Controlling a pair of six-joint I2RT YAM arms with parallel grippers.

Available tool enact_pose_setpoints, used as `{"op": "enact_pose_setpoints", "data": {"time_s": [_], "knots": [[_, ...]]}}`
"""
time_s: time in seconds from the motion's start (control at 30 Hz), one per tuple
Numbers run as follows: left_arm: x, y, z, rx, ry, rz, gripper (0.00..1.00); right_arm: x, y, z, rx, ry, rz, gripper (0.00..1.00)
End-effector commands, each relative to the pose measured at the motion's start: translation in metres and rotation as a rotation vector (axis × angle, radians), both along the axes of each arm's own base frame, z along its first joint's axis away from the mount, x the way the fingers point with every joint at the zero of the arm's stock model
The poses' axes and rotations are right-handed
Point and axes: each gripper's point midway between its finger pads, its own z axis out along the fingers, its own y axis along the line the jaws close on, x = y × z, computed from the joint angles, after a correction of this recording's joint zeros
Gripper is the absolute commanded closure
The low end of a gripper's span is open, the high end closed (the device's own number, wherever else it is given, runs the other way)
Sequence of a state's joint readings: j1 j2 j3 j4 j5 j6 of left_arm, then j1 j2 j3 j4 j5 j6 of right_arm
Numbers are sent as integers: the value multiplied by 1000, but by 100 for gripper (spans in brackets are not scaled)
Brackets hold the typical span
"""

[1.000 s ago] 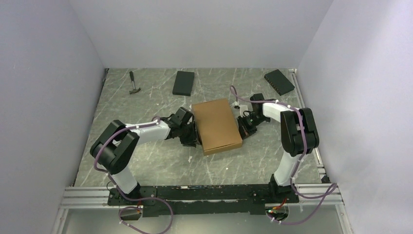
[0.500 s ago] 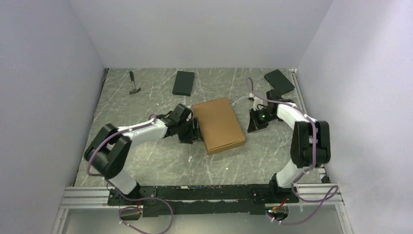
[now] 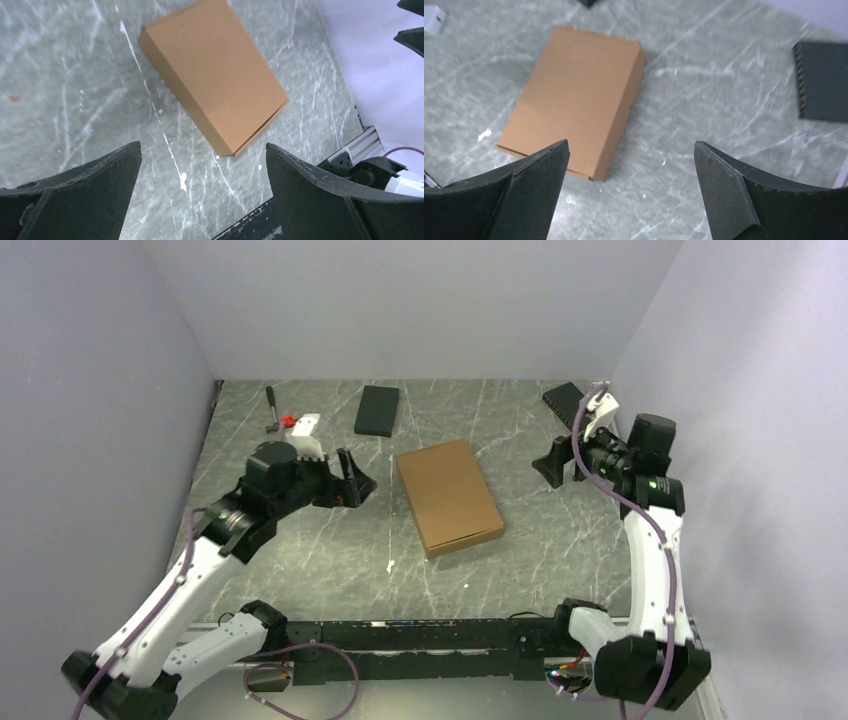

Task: Fold the paper box

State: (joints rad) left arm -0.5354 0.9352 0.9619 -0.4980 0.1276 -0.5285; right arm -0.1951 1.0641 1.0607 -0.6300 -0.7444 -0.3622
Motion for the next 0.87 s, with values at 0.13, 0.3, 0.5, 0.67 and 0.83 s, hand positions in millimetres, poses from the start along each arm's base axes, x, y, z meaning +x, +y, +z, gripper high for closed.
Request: {"op": "enact_pose_setpoints", "data": {"time_s": [0.13,0.3,0.5,0.67,0.83], "knots": [[-18,38,54,96,-178,25,0,-14,-8,108,201,-234,-263,0],[-19,43,51,128,-193,22,0,-19,-27,108,190,-231,-407,0],[-16,42,41,150,-195,10,1,-25,-33,105,200,-245,-468,0],[-12,41,40,179,-218,-6,1,-24,-33,102,209,-239,-469,0],[-4,41,33,221,-238,-23,1,-20,-37,95,179,-261,-472,0]]}}
